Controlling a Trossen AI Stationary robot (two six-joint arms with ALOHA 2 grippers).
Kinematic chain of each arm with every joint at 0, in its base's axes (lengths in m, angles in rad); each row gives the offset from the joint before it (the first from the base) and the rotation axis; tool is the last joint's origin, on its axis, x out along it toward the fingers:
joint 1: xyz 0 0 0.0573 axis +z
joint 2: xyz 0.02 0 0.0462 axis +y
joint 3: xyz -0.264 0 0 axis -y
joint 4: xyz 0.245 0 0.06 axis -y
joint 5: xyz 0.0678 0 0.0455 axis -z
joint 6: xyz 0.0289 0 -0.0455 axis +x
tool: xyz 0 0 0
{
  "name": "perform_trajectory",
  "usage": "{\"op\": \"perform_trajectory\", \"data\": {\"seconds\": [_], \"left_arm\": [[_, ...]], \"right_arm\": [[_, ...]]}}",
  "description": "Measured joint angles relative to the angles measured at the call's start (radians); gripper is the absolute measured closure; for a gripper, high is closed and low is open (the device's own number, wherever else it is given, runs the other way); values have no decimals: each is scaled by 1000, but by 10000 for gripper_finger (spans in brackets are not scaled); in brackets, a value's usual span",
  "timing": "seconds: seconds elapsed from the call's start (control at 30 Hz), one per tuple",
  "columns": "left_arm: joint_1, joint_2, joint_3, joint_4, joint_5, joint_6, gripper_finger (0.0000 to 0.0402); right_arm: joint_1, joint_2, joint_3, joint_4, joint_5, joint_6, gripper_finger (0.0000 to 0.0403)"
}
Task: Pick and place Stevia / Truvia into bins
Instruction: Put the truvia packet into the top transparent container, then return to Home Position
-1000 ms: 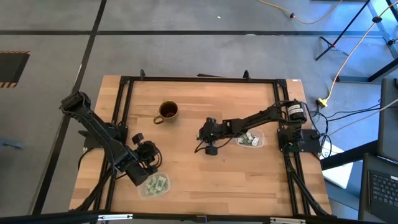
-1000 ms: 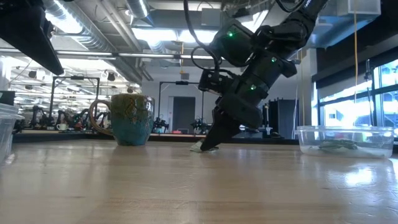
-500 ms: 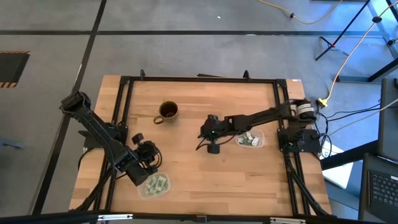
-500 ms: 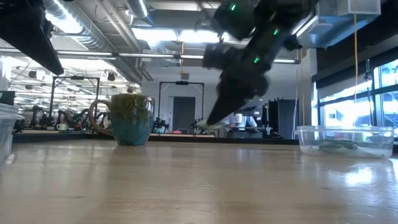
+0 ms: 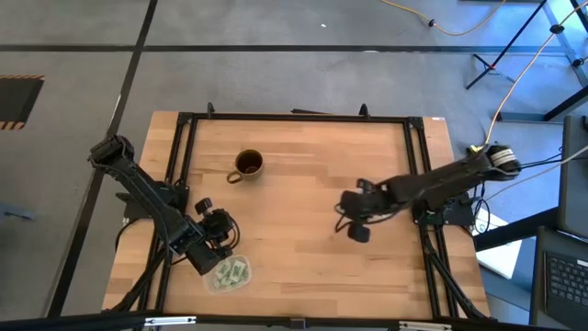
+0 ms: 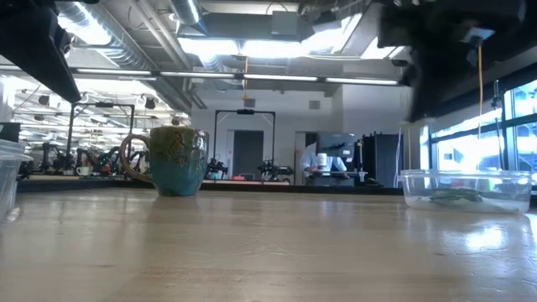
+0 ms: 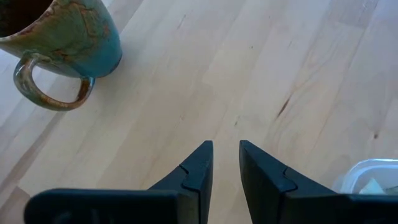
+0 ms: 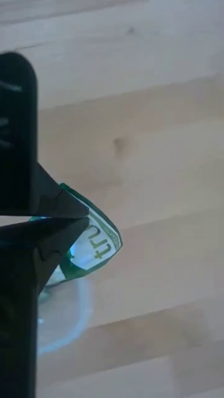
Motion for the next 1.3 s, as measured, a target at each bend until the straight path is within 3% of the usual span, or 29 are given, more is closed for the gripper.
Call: {"op": "perform_trajectory", "data": {"seconds": [0.2, 0.4, 0.77, 1.1, 1.3], "left_arm": [[0, 0, 0, -1, -5, 0, 329], [0, 0, 0, -1, -9, 0, 329], [0, 0, 0, 11, -94, 0, 329], [51, -11, 11, 14, -82, 22, 329], [87, -12, 11, 40, -79, 130, 329]], "right_arm": [[30, -91, -167, -9, 32, 187, 397], [29, -103, -288, 5, 57, 224, 397], [29, -103, -318, 16, 128, 243, 391], [-17, -103, -308, -17, 146, 249, 291], [-14, -147, -192, -150, 173, 261, 255]]}}
